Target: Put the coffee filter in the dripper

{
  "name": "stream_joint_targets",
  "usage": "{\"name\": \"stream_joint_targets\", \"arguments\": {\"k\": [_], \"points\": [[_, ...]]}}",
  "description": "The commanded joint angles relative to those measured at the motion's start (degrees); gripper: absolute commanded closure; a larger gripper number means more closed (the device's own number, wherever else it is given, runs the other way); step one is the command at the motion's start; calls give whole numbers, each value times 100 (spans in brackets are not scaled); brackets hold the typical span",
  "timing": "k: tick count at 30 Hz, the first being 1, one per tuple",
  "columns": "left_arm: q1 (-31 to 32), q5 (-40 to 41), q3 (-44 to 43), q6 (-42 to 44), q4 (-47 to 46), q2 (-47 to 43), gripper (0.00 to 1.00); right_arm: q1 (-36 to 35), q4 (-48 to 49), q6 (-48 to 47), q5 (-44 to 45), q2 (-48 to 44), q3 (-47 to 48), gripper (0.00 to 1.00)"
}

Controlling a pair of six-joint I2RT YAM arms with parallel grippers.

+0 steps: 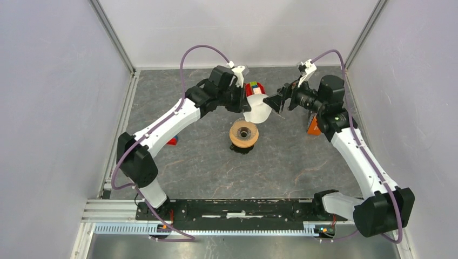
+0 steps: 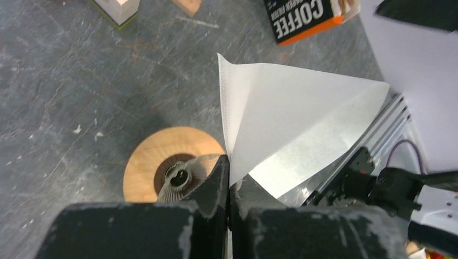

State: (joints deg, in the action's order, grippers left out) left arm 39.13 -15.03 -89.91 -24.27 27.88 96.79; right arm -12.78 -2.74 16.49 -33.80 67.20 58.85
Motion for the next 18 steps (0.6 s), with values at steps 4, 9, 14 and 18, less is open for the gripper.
{"name": "stream_joint_targets", "arguments": {"k": [4,9,14,18], "points": [[41,-124,-982,1688,2211,-232,98,-15,-392,-939,-799,-354,325,5],[34,-163,-1558,2309,3791,11,98,-18,-350,-1009,-684,-463,118,5],[34,-114,-1389,2381,3901,-122,98,-10,-262,-1038,-554,-507,-89,5],[36,-312,-1287,2319,3909,-61,98,-7,-323,-1130,-488,-549,-192,5]]}}
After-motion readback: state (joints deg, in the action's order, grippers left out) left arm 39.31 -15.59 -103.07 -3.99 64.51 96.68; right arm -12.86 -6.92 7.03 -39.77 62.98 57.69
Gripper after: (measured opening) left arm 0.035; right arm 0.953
